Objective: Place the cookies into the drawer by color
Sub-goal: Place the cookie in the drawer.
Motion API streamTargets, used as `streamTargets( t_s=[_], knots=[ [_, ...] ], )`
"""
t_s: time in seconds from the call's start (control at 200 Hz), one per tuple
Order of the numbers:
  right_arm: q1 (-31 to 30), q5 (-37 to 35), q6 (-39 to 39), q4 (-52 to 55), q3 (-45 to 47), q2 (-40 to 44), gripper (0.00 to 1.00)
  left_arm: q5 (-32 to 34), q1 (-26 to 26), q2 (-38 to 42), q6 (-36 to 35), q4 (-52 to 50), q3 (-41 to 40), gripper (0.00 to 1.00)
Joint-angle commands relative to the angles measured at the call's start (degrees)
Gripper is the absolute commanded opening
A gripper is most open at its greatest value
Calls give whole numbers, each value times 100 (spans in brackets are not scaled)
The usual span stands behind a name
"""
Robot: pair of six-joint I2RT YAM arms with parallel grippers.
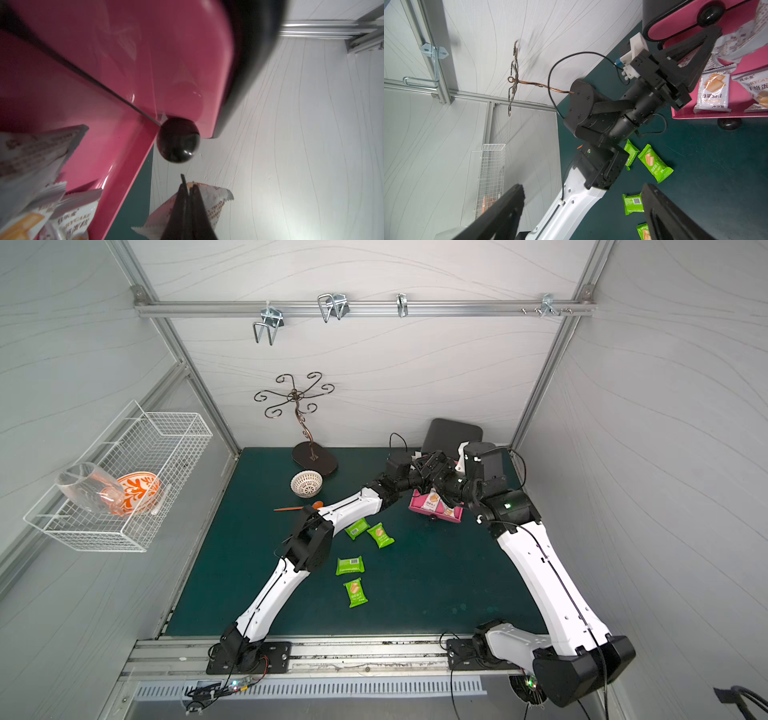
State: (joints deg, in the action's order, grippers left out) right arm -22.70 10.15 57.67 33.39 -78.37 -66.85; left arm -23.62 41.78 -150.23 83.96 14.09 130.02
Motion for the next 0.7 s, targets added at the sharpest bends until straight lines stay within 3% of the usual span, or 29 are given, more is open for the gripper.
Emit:
streamTargets(
  t_s=[0.0,0.23,0.41,0.59,0.69],
  knots=[
    [61,75,43,-136,-37,45,93,365,47,-288,120,-203,533,0],
    [218,48,8,-89,71,206,93,361,56,-445,171,-328,608,0],
    [274,40,-49,-47,116,296,93,220,47,-321,-40,-386,587,39],
    [299,61,-106,-11,72,332,94,103,-15,166,-507,-511,282,52],
    [297,93,-188,32,4,355,94,0,-183,780,-923,-477,-273,57]
  ],
)
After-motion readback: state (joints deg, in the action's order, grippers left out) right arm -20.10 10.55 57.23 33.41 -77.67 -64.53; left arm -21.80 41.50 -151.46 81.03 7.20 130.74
